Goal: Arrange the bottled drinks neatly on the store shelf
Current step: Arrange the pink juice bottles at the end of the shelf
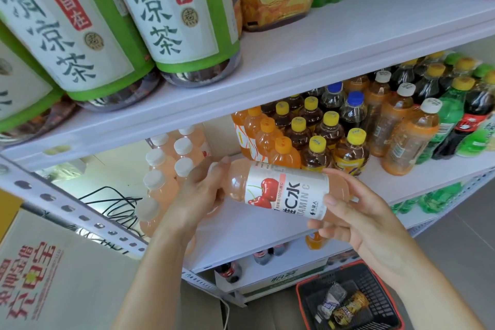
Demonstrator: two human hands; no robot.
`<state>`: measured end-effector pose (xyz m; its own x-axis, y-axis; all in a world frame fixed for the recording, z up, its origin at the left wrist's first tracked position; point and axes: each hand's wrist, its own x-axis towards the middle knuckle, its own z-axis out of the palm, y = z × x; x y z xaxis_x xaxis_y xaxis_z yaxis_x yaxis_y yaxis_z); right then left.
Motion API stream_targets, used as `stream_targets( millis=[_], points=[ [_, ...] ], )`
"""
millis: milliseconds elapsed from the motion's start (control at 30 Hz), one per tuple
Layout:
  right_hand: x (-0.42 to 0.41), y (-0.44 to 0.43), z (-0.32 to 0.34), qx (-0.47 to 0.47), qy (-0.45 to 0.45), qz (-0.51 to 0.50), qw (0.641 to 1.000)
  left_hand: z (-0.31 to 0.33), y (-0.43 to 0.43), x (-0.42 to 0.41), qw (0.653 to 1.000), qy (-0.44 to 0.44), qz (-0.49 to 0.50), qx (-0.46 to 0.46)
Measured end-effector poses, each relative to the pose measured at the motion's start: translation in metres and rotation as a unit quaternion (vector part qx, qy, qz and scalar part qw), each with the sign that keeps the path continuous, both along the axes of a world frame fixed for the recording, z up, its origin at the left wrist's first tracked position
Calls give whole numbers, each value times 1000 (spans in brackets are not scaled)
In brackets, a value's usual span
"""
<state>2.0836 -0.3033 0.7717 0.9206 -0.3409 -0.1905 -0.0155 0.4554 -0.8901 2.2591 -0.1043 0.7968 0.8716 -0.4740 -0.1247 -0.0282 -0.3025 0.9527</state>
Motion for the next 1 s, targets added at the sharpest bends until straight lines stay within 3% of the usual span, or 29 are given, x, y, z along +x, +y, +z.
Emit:
stream_targets(
  millis=[200,333,467,633,767,1000],
  points=[
    [7,5,8,-160,-43,-107,980,-27,-5,2,981,178,-13,-70],
    [14,14,17,-300,-83,-111,944,-46,-16,-9,948,304,-25,-87],
    [19,20,18,-363,-78,-110,922,-56,-14,-14,924,357,-20,-137],
    [24,13,13,-367,-43,-143,918,-53,3,-9,939,293,-65,-167],
    [26,3,10,-321,34,-154,934,-47,15,-6,950,215,-75,-214],
    [32,0,-2,-282,180,-32,942,-25,15,-5,990,42,39,-130]
  ],
)
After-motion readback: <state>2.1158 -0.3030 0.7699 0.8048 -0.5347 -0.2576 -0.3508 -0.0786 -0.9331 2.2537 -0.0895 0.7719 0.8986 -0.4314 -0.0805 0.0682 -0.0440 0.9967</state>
